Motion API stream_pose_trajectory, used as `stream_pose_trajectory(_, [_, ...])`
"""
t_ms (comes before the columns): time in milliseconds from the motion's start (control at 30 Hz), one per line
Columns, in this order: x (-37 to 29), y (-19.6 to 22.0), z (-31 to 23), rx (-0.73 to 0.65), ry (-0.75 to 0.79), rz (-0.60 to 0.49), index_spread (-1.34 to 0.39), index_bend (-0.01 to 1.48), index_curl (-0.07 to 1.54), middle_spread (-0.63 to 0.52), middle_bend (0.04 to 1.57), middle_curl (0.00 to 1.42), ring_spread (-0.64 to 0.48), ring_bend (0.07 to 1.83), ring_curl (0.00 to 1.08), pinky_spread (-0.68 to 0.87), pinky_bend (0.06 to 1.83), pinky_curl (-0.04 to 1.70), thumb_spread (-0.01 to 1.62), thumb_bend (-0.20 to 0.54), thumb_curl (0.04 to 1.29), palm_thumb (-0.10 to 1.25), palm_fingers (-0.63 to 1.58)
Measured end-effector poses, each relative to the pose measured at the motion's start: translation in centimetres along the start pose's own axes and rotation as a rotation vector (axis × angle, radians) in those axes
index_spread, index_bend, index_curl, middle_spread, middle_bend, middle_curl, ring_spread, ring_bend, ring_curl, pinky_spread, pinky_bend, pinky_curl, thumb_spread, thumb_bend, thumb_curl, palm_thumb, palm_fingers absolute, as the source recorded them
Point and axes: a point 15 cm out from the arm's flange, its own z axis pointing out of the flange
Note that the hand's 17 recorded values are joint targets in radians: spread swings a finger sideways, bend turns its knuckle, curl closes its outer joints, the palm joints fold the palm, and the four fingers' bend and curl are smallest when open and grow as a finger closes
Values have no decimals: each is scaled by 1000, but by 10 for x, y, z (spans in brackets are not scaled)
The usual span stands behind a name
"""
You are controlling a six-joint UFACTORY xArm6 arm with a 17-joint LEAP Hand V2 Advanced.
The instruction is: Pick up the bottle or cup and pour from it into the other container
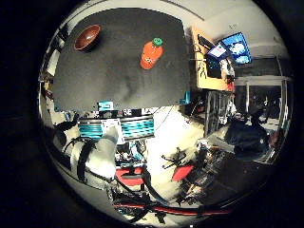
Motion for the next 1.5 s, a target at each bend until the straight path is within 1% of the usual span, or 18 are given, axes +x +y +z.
stream_pose_trajectory(100, [-4, -8, 6, 21, -20, -8, -421, 171, 343, -108, 220, 362, 77, 224, 194, 459, 394, 13, 1074, -20, 365, 836, 451])
stream_pose_trajectory(233, [-5, -8, 2, 42, -45, -12, -417, 161, 326, -112, 224, 363, 74, 237, 201, 452, 434, 10, 1048, -29, 366, 795, 444])
stream_pose_trajectory(333, [6, -6, -3, 67, -47, 17, -390, 156, 311, -109, 230, 365, 73, 256, 208, 448, 470, 7, 1039, -50, 347, 690, 426])
stream_pose_trajectory(367, [8, -7, -5, 82, -60, 25, -388, 157, 308, -108, 232, 366, 73, 259, 209, 448, 475, 6, 1042, -44, 345, 675, 423])
stream_pose_trajectory(400, [9, -8, -8, 100, -76, 34, -375, 155, 301, -99, 230, 364, 73, 270, 211, 450, 503, 5, 1047, -43, 333, 615, 416])
stream_pose_trajectory(467, [16, -10, -13, 142, -106, 53, -362, 151, 291, -88, 234, 366, 78, 289, 215, 452, 536, 5, 1049, -38, 320, 564, 404])
stream_pose_trajectory(600, [40, -14, -16, 222, -161, 97, -322, 117, 254, -48, 232, 365, 93, 357, 233, 456, 643, 14, 1019, -37, 303, 488, 329])
stream_pose_trajectory(800, [85, -20, -7, 285, -238, 172, -288, 134, 223, -7, 270, 369, 117, 439, 246, 449, 782, 17, 952, -34, 292, 403, 234])
stream_pose_trajectory(967, [124, -26, 3, 365, -314, 182, -279, 148, 229, 9, 279, 365, 121, 474, 248, 441, 846, 9, 929, -30, 296, 401, 182])
stream_pose_trajectory(1133, [160, -26, 30, 382, -401, 216, -258, 162, 248, 29, 292, 360, 139, 458, 239, 430, 872, -1, 915, -32, 300, 395, 138])
stream_pose_trajectory(1267, [183, -27, 49, 416, -461, 213, -230, 176, 281, 58, 250, 344, 154, 396, 223, 416, 840, -3, 903, -32, 301, 391, 85])
stream_pose_trajectory(1433, [210, -35, 69, 501, -551, 226, -208, 161, 289, 75, 236, 339, 162, 379, 229, 402, 817, 0, 912, -32, 302, 394, 82])
stream_pose_trajectory(1500, [218, -37, 77, 518, -565, 225, -205, 162, 289, 76, 238, 339, 169, 375, 231, 398, 805, 0, 914, -31, 303, 396, 81])
